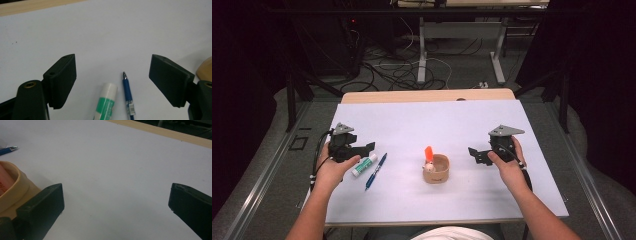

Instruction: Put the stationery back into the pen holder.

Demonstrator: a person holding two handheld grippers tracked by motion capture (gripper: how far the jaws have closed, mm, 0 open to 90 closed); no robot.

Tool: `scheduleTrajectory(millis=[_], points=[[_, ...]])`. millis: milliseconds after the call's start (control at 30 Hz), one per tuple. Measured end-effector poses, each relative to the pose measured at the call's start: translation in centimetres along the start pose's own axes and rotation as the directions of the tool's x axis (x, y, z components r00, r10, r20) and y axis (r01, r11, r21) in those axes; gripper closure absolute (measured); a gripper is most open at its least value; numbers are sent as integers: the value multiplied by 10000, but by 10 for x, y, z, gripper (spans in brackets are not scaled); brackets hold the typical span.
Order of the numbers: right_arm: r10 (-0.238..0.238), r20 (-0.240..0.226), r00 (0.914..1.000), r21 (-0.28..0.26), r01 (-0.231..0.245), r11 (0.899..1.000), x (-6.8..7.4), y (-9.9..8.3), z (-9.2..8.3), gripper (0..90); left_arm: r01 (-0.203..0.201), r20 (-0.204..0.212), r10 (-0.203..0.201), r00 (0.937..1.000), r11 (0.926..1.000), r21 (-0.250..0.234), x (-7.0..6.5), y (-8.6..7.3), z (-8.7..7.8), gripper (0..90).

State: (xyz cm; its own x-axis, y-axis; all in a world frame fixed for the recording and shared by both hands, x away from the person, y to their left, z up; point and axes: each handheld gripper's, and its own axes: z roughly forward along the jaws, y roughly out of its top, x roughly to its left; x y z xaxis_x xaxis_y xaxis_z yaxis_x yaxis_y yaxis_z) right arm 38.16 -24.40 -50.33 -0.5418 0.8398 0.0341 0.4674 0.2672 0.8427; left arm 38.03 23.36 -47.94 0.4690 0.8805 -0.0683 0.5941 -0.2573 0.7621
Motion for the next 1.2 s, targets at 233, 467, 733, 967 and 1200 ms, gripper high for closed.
scheduleTrajectory(millis=[233, 467, 733, 967, 1200], points=[[-3, -99, 10000, 64, 4, 10000, -1, 0, 2, 0, -548, -169, 565, 9983, 9944, 909, 5, -10, 0, 282], [2, -135, 9999, 99, -1, 10000, -1, -1, 2, 0, -959, -208, 1005, 9947, 9821, 1619, 9, -17, 0, 320], [32, -172, 9998, 162, -29, 9999, 0, -2, 2, 0, -1084, 66, 1098, 9939, 9675, 2285, 16, -22, 3, 340], [60, -218, 9997, 155, -57, 9999, 0, -2, 3, 1, -1274, 332, 1230, 9918, 9535, 2730, 17, -23, 3, 353], [33, -245, 9997, 168, -29, 9999, 0, -2, 3, 2, -1675, 510, 1597, 9858, 9249, 3414, 15, -21, 6, 392]])
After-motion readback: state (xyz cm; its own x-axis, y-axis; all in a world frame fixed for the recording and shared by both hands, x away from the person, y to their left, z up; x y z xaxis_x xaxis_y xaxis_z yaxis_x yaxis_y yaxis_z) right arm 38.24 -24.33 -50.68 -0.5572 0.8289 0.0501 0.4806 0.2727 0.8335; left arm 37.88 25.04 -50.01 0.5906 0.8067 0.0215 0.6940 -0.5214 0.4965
